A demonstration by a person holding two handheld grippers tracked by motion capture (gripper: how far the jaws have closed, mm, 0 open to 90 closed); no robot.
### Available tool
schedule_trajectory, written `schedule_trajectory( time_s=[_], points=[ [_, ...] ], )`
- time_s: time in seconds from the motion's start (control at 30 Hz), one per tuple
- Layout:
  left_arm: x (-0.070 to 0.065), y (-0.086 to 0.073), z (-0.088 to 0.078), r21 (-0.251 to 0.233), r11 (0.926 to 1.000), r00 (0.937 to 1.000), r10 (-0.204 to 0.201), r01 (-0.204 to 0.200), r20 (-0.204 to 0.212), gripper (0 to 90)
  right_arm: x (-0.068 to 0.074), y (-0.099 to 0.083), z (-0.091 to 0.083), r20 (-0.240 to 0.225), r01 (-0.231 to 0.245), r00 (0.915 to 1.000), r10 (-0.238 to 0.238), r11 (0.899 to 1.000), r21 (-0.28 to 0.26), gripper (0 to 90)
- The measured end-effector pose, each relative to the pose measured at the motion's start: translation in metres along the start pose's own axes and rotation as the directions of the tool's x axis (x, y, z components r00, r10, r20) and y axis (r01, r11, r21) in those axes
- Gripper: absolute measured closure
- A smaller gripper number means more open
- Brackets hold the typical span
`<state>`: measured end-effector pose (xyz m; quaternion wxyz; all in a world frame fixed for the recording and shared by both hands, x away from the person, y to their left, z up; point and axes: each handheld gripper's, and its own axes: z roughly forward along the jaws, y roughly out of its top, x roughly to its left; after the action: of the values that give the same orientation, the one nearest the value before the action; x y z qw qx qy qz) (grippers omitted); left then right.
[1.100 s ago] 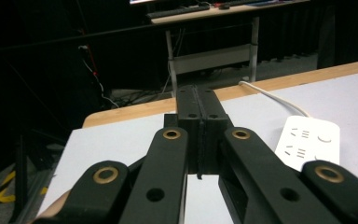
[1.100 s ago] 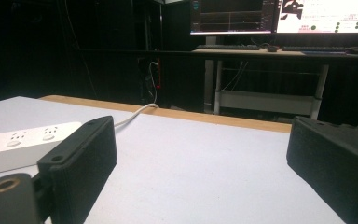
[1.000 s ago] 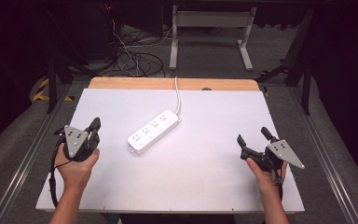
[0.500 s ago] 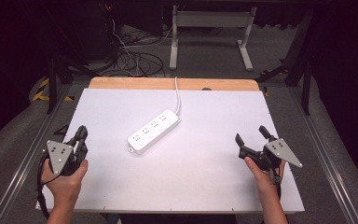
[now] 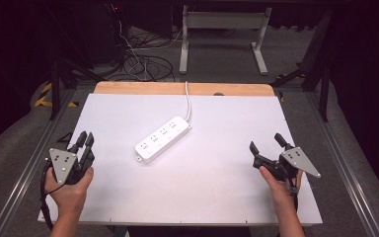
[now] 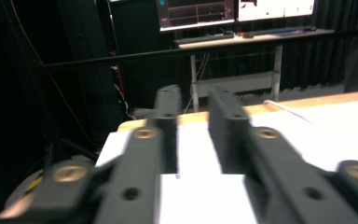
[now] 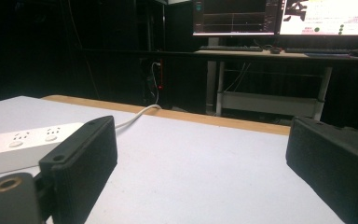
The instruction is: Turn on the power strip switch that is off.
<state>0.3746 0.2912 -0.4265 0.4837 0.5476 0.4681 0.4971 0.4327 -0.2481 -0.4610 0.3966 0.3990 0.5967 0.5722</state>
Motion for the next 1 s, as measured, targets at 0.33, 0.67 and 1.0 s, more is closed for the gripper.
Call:
schedule_trajectory(
  time_s=[0.33, 0.67, 1.0],
  points=[
    [-0.0071, -0.0008, 0.0087, -0.002, 0.9999, 0.9997, 0.011, -0.011, -0.021, 10.4, -0.0017, 0.0006, -0.0011, 0.004, -0.005, 1.0000, 0.005, 1.000, -0.008, 9.3],
    [-0.0073, -0.0007, 0.0092, 0.005, 0.9999, 0.9998, 0.016, -0.016, -0.010, 7.3, -0.0020, 0.0013, -0.0019, 0.007, -0.004, 1.0000, 0.004, 1.000, -0.010, 9.3],
    [-0.0081, -0.0012, 0.0096, 0.014, 0.9998, 0.9998, 0.017, -0.017, 0.005, 7.2, -0.0022, 0.0015, -0.0025, 0.011, -0.006, 0.9999, 0.006, 1.000, -0.012, 9.3]
  ],
)
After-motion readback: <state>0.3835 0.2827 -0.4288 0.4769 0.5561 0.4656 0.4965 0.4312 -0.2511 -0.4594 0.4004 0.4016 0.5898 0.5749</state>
